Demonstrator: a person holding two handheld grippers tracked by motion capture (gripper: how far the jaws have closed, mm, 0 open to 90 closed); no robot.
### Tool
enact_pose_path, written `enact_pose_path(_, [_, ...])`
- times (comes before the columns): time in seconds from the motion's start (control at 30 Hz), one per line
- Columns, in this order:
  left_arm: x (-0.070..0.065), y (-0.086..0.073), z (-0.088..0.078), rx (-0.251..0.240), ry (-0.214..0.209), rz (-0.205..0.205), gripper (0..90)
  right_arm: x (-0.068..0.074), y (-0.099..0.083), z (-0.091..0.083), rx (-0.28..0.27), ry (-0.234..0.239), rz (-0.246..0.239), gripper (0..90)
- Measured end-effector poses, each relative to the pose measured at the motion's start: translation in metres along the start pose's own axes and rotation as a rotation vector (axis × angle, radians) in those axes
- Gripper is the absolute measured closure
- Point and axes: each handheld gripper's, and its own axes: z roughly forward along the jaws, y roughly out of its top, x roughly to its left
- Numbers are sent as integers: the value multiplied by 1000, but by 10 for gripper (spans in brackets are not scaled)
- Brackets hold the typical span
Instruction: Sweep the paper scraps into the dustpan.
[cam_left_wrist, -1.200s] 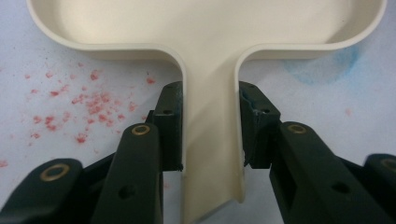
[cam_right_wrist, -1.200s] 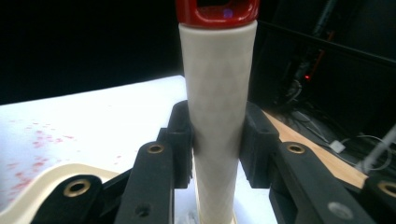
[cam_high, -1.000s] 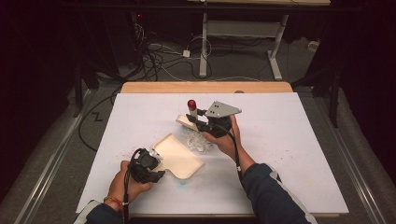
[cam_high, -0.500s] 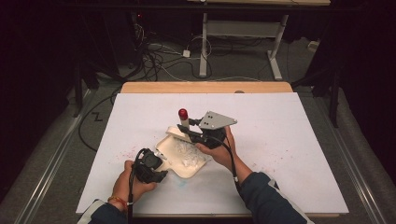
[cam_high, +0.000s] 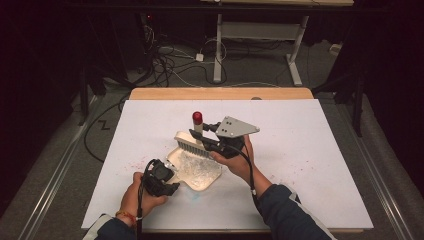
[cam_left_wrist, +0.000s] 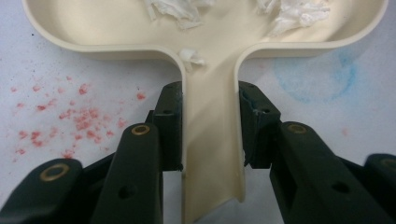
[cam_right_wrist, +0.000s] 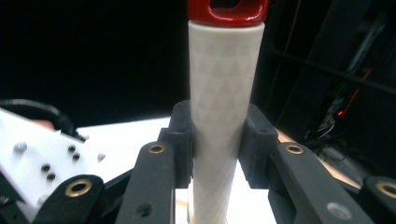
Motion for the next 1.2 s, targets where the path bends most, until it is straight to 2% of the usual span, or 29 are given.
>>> enact_pose_path(0.17, [-1, -3, -1, 0, 2, 2, 634, 0, 12, -16, 0, -66, -32, 704])
enact_pose_path(0.2, [-1, -3, -1, 5, 5, 8, 634, -2, 13, -25, 13, -85, -32, 704])
enact_pose_path(0.27, [-2, -4, -2, 3, 2, 4, 634, -3, 12, -35, 21, -118, -41, 704])
enact_pose_path(0.3, [-2, -5, -2, 4, 3, 9, 634, -3, 12, -35, 21, -118, -41, 704])
enact_pose_path(0.33, [-2, -5, -3, 8, 5, 14, 634, -5, 8, -48, 38, -145, -61, 704])
enact_pose_path(0.37, [-2, -6, -3, 6, 5, 13, 634, -5, 8, -48, 38, -145, -61, 704])
enact_pose_path(0.4, [-2, -6, -3, 6, 2, 8, 634, -8, 3, -60, 68, -161, -51, 704])
enact_pose_path(0.43, [-1, -6, -3, 8, 2, 12, 634, -8, 3, -60, 68, -161, -51, 704])
enact_pose_path(0.47, [-1, -6, -3, 9, 3, 12, 634, -10, 1, -67, 80, -166, -48, 704])
enact_pose_path(0.63, [-2, -6, -3, 10, 9, 11, 633, -10, -6, -97, 165, -210, -36, 704])
enact_pose_path(0.7, [-3, -6, -3, 10, 12, 10, 634, -6, -9, -104, 196, -209, -28, 704])
enact_pose_path(0.8, [-4, -6, -3, 9, 20, 5, 633, 3, -14, -105, 258, -195, -4, 704])
enact_pose_path(0.93, [-5, -6, -3, 6, 22, -1, 633, 20, -16, -99, 254, -144, -15, 704])
enact_pose_path(1.0, [-5, -6, -3, 6, 20, -1, 634, 29, -15, -88, 248, -132, -29, 704])
enact_pose_path(1.1, [-4, -6, -3, 6, 18, 0, 633, 32, -12, -83, 233, -121, -31, 704])
enact_pose_path(1.17, [-4, -6, -3, 7, 15, 0, 633, 34, -9, -74, 214, -95, 10, 704])
enact_pose_path(1.2, [-4, -6, -3, 8, 14, 0, 633, 35, -8, -71, 210, -91, 8, 704])
